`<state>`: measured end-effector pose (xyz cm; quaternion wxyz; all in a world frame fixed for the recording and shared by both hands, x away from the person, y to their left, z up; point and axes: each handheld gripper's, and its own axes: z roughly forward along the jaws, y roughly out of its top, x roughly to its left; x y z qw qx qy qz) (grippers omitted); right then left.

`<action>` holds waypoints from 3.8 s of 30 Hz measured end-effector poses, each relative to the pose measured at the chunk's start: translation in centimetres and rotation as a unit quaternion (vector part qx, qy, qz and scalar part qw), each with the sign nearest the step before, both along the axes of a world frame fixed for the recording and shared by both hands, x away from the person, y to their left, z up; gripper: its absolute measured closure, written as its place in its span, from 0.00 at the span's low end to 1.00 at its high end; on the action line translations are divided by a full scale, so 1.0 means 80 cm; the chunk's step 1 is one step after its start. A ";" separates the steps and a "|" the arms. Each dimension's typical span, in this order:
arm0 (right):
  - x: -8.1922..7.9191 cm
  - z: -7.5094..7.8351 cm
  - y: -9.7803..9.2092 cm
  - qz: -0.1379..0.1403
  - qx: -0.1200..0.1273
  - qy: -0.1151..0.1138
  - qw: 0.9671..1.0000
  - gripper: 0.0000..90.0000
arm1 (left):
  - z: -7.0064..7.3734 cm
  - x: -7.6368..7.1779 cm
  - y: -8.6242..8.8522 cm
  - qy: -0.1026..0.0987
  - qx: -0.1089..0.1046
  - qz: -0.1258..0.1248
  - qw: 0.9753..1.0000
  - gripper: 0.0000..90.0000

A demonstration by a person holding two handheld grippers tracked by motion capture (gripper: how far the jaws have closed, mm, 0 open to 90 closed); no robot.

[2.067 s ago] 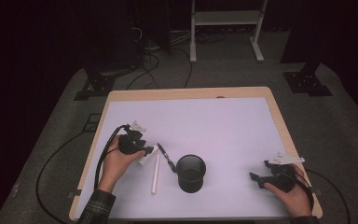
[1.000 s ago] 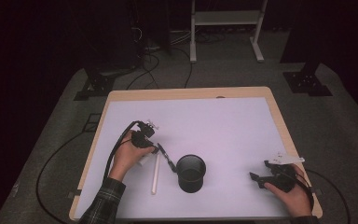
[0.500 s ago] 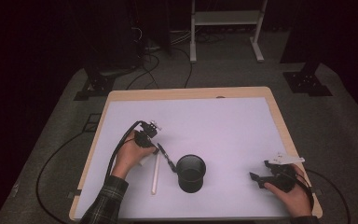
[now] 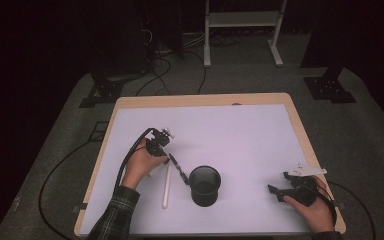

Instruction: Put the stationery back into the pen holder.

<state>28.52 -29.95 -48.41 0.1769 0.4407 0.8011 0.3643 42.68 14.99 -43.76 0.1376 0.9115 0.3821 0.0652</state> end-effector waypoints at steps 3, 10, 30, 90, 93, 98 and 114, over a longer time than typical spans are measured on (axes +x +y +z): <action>0.000 0.000 0.000 0.000 0.000 0.000 1.000 0.20 | 0.000 -0.001 0.000 -0.002 0.001 0.002 1.000 0.79; -0.001 0.000 0.001 -0.002 -0.005 -0.003 1.000 0.21 | 0.000 -0.002 0.000 -0.003 0.001 0.002 1.000 0.79; -0.001 0.000 0.002 -0.003 -0.008 -0.005 1.000 0.21 | 0.017 -0.021 0.016 -0.028 -0.054 0.001 0.998 0.79; -0.001 0.000 0.002 -0.003 -0.007 -0.005 1.000 0.21 | 0.083 -0.100 0.010 -0.103 -0.251 -0.071 0.960 0.79; -0.001 0.000 0.002 -0.003 -0.007 -0.005 1.000 0.21 | 0.087 -0.103 0.008 -0.106 -0.260 -0.076 0.957 0.79; -0.001 0.000 0.002 -0.003 -0.007 -0.005 1.000 0.21 | 0.092 -0.107 0.004 -0.111 -0.266 -0.085 0.954 0.79; -0.001 0.000 0.002 -0.003 -0.007 -0.005 1.000 0.21 | 0.108 -0.118 -0.015 -0.121 -0.290 -0.111 0.943 0.79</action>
